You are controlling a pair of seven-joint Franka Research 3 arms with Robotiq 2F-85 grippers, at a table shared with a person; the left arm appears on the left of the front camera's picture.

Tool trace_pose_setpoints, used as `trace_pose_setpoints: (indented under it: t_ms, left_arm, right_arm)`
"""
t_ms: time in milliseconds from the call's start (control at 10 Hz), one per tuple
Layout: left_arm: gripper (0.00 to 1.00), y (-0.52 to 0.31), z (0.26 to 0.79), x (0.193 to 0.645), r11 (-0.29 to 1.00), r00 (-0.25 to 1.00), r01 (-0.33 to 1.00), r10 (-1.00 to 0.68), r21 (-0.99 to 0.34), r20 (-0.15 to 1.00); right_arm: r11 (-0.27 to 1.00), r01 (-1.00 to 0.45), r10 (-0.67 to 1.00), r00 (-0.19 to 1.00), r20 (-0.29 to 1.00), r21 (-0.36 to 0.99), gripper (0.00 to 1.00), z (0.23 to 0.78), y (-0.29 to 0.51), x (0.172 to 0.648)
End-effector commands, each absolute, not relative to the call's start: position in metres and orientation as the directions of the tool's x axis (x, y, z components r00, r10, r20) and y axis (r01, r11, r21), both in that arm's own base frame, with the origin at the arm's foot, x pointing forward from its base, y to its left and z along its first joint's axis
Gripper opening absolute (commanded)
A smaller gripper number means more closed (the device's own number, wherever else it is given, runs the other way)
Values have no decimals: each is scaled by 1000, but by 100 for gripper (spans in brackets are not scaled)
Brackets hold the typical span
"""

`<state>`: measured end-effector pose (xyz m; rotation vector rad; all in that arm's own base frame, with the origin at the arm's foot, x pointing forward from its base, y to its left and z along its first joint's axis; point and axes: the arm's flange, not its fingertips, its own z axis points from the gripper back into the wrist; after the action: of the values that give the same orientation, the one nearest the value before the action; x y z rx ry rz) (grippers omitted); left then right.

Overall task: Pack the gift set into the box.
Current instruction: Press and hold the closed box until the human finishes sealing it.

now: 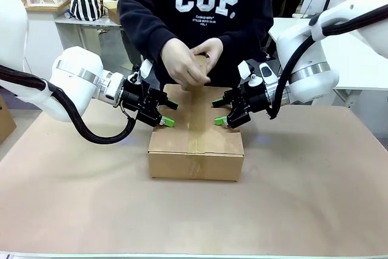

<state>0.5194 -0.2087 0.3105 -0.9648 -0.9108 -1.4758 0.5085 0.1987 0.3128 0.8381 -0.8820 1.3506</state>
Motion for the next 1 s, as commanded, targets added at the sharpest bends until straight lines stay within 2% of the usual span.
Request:
trace_pose_setpoints:
  t_ms: [0,900]
  left_arm:
    - [100,-208,307,519,-104,-68,994,-373,31,925]
    - [100,-208,307,519,-104,-68,994,-373,31,925]
  right_arm:
    - [53,-999,453,21,892,-4,100,310,198,508]
    - [53,-999,453,21,892,-4,100,310,198,508]
